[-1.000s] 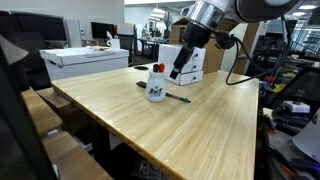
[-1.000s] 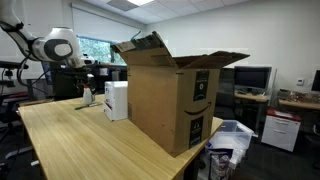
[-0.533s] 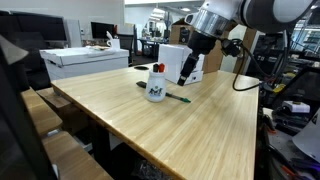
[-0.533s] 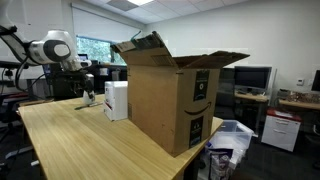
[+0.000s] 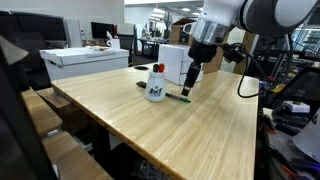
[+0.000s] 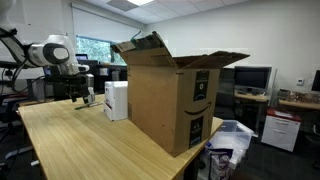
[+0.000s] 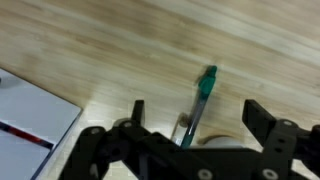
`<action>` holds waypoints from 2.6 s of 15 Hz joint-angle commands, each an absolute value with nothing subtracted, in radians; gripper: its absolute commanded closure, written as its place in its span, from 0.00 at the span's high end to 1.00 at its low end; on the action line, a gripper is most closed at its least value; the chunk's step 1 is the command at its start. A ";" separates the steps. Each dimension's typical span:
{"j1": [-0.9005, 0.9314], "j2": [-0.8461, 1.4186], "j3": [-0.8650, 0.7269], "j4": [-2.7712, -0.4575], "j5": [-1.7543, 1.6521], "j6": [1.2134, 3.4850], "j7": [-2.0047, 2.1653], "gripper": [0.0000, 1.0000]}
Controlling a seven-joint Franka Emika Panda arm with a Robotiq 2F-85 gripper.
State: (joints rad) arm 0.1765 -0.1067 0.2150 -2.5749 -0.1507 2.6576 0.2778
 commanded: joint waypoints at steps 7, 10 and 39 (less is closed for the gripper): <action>0.194 -0.049 0.221 -2.538 -0.123 2.617 0.272 1.00; 0.194 -0.047 0.221 -2.537 -0.123 2.617 0.272 1.00; 0.193 -0.015 0.208 -2.537 -0.128 2.614 0.280 1.00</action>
